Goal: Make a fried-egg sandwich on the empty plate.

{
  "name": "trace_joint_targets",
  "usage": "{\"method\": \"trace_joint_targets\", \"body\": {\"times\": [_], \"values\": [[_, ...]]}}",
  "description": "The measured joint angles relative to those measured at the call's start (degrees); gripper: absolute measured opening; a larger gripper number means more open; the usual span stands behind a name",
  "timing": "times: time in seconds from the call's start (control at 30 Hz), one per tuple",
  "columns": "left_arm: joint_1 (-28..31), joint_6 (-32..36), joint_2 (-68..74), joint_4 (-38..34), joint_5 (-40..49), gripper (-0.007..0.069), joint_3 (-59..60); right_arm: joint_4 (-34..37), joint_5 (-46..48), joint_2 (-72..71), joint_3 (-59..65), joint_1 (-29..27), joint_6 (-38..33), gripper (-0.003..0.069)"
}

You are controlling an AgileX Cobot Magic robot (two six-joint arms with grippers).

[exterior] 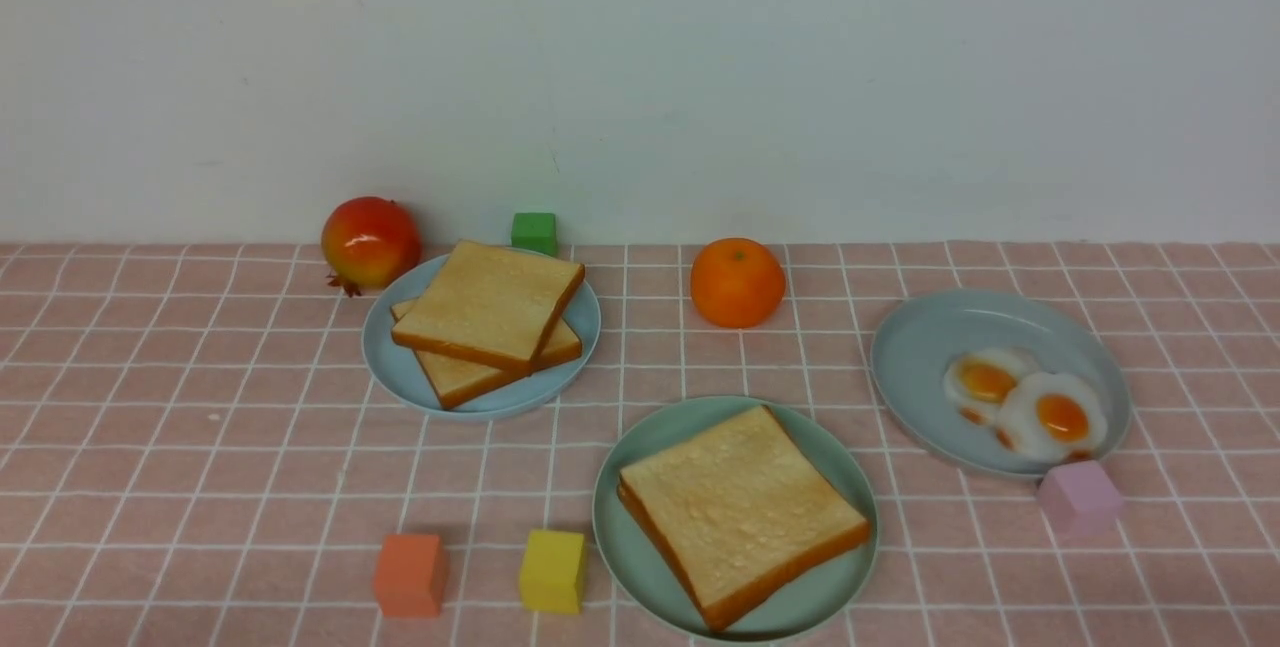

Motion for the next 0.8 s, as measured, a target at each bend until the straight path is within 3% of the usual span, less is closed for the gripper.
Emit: {"method": "trace_joint_targets", "body": {"times": [0.8], "values": [[0.00, -0.17, 0.00, -0.05, 0.00, 0.0013, 0.00, 0.00, 0.00, 0.00, 0.00, 0.00, 0.00, 0.0059]]}}
